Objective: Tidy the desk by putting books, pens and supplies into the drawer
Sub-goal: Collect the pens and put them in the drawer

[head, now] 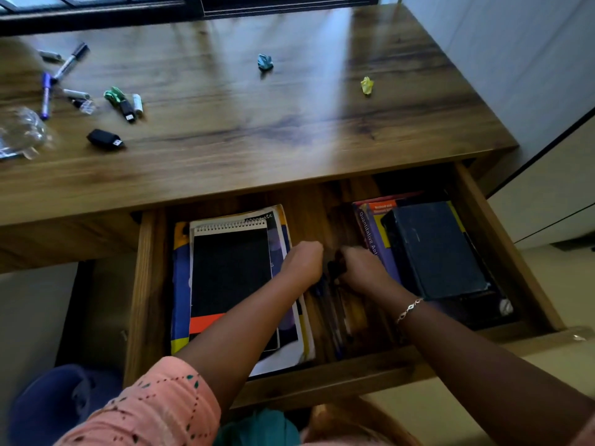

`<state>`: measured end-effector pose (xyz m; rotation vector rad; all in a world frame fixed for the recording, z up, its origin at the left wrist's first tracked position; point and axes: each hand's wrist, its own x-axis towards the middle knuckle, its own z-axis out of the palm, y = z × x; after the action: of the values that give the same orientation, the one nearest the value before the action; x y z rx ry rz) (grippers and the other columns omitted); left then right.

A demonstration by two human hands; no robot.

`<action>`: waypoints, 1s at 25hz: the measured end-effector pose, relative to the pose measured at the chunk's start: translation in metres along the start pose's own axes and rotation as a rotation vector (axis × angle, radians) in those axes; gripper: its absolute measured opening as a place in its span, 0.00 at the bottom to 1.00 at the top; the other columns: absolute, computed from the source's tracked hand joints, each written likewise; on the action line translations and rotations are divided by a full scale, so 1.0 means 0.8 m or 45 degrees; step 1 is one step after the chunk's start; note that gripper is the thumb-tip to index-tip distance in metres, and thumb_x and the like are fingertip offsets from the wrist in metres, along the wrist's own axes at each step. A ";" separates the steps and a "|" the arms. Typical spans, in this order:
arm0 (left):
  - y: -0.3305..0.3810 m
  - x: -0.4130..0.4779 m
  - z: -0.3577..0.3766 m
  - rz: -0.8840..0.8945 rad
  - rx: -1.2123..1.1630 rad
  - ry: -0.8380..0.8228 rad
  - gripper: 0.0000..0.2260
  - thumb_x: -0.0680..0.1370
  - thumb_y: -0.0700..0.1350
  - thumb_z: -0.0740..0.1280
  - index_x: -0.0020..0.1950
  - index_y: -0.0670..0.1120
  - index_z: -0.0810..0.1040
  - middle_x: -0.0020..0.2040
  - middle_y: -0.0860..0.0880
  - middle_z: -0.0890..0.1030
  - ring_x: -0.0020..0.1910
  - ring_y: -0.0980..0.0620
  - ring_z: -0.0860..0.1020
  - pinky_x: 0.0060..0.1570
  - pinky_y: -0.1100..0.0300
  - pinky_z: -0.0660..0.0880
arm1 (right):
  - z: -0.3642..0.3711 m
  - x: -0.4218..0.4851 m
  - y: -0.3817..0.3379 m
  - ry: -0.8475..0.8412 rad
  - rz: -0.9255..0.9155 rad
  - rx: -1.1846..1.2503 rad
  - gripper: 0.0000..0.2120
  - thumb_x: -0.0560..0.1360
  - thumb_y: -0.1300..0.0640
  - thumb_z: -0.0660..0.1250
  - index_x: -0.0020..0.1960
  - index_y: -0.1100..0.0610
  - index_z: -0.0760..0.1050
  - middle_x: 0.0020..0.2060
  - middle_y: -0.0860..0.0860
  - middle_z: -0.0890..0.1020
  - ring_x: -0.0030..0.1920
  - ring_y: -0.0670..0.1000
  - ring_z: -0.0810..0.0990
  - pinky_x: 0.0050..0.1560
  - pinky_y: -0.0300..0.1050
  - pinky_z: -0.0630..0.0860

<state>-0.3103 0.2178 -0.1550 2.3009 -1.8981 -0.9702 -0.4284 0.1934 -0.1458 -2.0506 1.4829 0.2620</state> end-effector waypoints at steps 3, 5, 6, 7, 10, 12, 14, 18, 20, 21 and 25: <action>0.002 -0.003 0.003 0.046 0.006 -0.017 0.10 0.77 0.38 0.63 0.58 0.43 0.74 0.52 0.44 0.78 0.50 0.48 0.78 0.53 0.53 0.77 | 0.008 0.013 0.003 -0.076 -0.059 -0.016 0.32 0.65 0.60 0.75 0.65 0.58 0.66 0.61 0.60 0.72 0.60 0.60 0.74 0.58 0.51 0.72; 0.003 -0.005 0.008 0.091 0.072 -0.016 0.10 0.77 0.37 0.63 0.58 0.42 0.74 0.53 0.43 0.78 0.51 0.47 0.78 0.54 0.53 0.77 | 0.016 0.011 0.006 -0.103 -0.080 -0.050 0.34 0.65 0.62 0.75 0.67 0.58 0.64 0.62 0.61 0.72 0.61 0.61 0.74 0.59 0.51 0.72; 0.004 -0.006 0.010 0.104 0.103 -0.011 0.10 0.77 0.37 0.63 0.58 0.42 0.74 0.54 0.43 0.78 0.51 0.47 0.78 0.54 0.54 0.76 | 0.020 0.009 0.007 -0.117 -0.082 -0.058 0.35 0.65 0.62 0.75 0.68 0.58 0.64 0.62 0.61 0.72 0.62 0.60 0.73 0.59 0.51 0.72; 0.004 -0.008 0.012 0.111 0.126 -0.001 0.10 0.78 0.37 0.62 0.58 0.42 0.74 0.55 0.43 0.77 0.52 0.46 0.78 0.53 0.54 0.76 | 0.022 0.007 0.008 -0.130 -0.083 -0.066 0.36 0.65 0.62 0.75 0.68 0.59 0.63 0.62 0.61 0.72 0.62 0.60 0.73 0.59 0.51 0.72; 0.004 -0.010 0.015 0.134 0.120 0.041 0.10 0.78 0.37 0.61 0.59 0.42 0.74 0.57 0.43 0.76 0.54 0.46 0.77 0.54 0.55 0.74 | 0.023 0.001 0.009 -0.150 -0.099 -0.060 0.37 0.65 0.63 0.75 0.69 0.60 0.61 0.61 0.61 0.75 0.62 0.61 0.74 0.57 0.50 0.73; 0.003 -0.011 0.016 0.154 0.103 0.042 0.11 0.78 0.37 0.62 0.60 0.43 0.73 0.60 0.42 0.75 0.57 0.45 0.76 0.56 0.54 0.73 | 0.021 -0.001 0.008 -0.139 -0.121 -0.034 0.35 0.66 0.64 0.74 0.69 0.61 0.61 0.60 0.61 0.76 0.61 0.60 0.75 0.56 0.50 0.73; 0.004 -0.011 0.018 0.167 0.086 0.038 0.13 0.77 0.37 0.63 0.62 0.43 0.72 0.64 0.41 0.72 0.59 0.44 0.74 0.59 0.53 0.72 | 0.020 -0.002 0.010 -0.130 -0.123 -0.021 0.35 0.67 0.64 0.72 0.70 0.60 0.60 0.59 0.61 0.77 0.60 0.60 0.76 0.56 0.51 0.74; 0.007 -0.011 0.019 0.186 0.079 0.049 0.14 0.76 0.38 0.64 0.61 0.43 0.71 0.62 0.43 0.72 0.57 0.46 0.75 0.58 0.54 0.73 | 0.023 -0.006 0.012 -0.110 -0.068 0.013 0.37 0.66 0.65 0.73 0.71 0.58 0.59 0.58 0.60 0.78 0.59 0.59 0.76 0.56 0.52 0.76; 0.006 -0.009 0.020 0.184 0.086 0.056 0.14 0.76 0.37 0.64 0.61 0.43 0.72 0.61 0.44 0.73 0.57 0.46 0.75 0.57 0.54 0.73 | 0.021 -0.007 0.011 -0.105 -0.066 0.029 0.35 0.66 0.65 0.73 0.69 0.58 0.61 0.59 0.60 0.77 0.60 0.59 0.76 0.56 0.51 0.75; 0.006 -0.009 0.020 0.184 0.088 0.056 0.14 0.76 0.37 0.64 0.61 0.43 0.71 0.61 0.44 0.72 0.57 0.46 0.75 0.57 0.54 0.74 | 0.021 -0.007 0.011 -0.106 -0.068 0.029 0.35 0.66 0.65 0.73 0.69 0.59 0.62 0.59 0.60 0.77 0.60 0.59 0.76 0.56 0.51 0.75; 0.003 -0.008 0.021 0.199 0.085 0.053 0.14 0.76 0.38 0.65 0.61 0.43 0.72 0.61 0.44 0.72 0.57 0.47 0.75 0.57 0.54 0.74 | 0.022 -0.011 0.008 -0.094 -0.032 0.052 0.32 0.69 0.64 0.71 0.68 0.59 0.61 0.59 0.61 0.77 0.59 0.59 0.76 0.56 0.52 0.76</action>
<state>-0.3202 0.2292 -0.1647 2.1475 -2.0861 -0.8484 -0.4345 0.2091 -0.1581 -2.0046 1.4063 0.2922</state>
